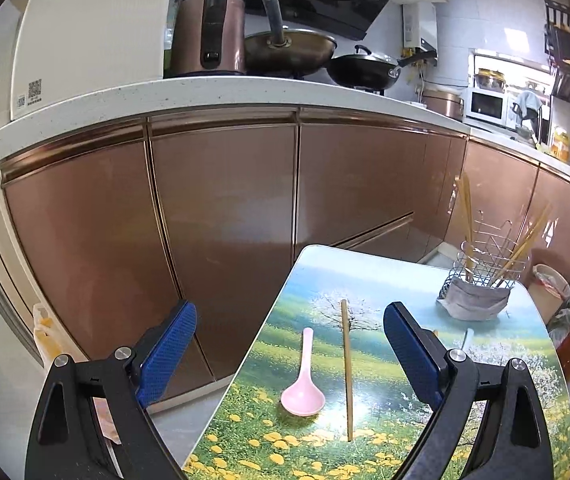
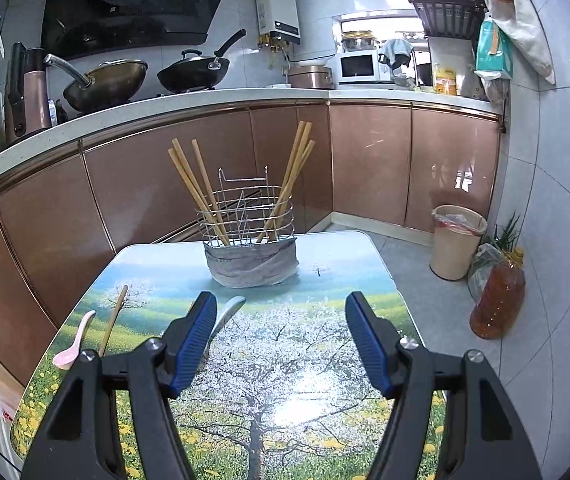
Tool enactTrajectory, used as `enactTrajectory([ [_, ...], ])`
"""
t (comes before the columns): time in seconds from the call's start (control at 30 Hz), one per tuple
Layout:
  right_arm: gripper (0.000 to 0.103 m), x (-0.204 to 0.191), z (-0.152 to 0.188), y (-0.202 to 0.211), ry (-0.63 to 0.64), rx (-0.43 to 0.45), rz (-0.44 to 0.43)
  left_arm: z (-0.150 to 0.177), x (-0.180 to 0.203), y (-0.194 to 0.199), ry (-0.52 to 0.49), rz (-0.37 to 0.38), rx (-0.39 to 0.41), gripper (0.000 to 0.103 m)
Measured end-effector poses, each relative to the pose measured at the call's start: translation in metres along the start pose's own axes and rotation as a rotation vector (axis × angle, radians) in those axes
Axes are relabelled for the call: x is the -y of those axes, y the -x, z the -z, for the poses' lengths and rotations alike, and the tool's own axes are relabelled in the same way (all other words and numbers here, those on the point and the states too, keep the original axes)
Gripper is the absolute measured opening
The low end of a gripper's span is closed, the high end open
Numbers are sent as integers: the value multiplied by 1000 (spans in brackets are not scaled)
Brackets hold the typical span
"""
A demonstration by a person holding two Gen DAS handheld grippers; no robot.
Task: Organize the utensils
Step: 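Lower both open tools toward the last bamboo chopsticks on the table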
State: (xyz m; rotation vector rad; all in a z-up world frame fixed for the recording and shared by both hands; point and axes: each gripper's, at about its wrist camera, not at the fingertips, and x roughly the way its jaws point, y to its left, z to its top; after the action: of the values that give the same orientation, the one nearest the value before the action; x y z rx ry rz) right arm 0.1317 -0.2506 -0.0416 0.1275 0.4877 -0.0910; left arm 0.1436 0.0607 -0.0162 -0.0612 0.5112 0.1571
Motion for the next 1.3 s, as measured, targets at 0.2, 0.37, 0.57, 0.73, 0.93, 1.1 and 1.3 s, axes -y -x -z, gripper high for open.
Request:
enactTrajectory([
  [0.2,65,-12,-10,-8,40,-16,-30,-10,-2,-15,-13,26,-51,94],
  [0.37,65,-25,-20,-17,84,-28,-50,-17,0,-34,-26,38,-100,94],
  [0.57,65,-46,-29,-39,142,-100,-102,-24,15,-62,-75,95,-178,94],
  [0.73,65,-63,-35,-68,155,-207,-188,-26,23,-89,-91,134,-261,92],
  [0.93,64,-82,-38,-101,220,-286,-194,-27,32,-127,-123,148,-361,85],
  [1.1,56,-97,-35,-134,252,-366,-208,-23,45,-170,-153,184,-479,76],
  [1.3,46,-110,-27,-182,267,-504,-222,-20,62,-218,-192,205,-611,74],
])
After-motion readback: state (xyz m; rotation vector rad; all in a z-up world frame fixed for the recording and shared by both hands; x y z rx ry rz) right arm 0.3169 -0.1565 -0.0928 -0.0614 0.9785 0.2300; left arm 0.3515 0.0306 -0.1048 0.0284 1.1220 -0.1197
